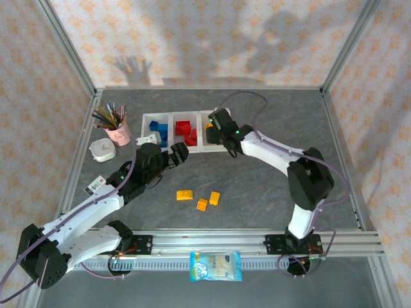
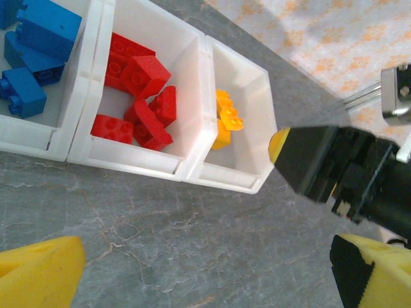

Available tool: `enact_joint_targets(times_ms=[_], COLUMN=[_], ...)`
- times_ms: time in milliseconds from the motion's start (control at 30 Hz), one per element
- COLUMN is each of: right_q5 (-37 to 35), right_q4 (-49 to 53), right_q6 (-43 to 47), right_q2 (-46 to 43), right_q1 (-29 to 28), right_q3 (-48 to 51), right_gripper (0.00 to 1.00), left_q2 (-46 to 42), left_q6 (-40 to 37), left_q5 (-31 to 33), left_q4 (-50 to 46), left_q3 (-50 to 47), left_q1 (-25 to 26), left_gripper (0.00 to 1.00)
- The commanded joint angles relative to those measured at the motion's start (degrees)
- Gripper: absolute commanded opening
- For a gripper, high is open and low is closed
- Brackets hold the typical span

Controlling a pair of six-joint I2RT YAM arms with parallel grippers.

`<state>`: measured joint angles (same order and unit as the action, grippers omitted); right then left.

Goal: Sort the legos into containers by color
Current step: Place the lego in the container, then pick up the lego from the bottom-center of the table.

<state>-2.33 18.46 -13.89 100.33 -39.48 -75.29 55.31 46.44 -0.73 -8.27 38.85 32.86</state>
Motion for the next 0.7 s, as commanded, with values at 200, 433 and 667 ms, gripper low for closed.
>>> enact_joint_targets(times_ms=[200, 433, 667], right_q5=[-2.1, -3.8, -5.3], right_q4=[5.6, 7.9, 7.8], right_q6=[-9.5, -22.6, -33.5], right_q2=[-9.8, -13.3, -13.6], right_q1=[-8.0, -15.4, -22.4], right_q3=[13.3, 20.6, 24.9], right_gripper=[0.65, 0.72, 0.77], left_q2=[-5.3, -7.0, -7.3], left_q6=[1.0, 1.5, 1.7], left_q5=[-1.6, 0.8, 1.0], left_q4=[-3.9, -6.8, -6.4], left_q3=[-3.3, -4.4, -6.3], left_q1=[1.2, 6.2, 9.4], left_gripper=[0.99, 0.99, 0.99])
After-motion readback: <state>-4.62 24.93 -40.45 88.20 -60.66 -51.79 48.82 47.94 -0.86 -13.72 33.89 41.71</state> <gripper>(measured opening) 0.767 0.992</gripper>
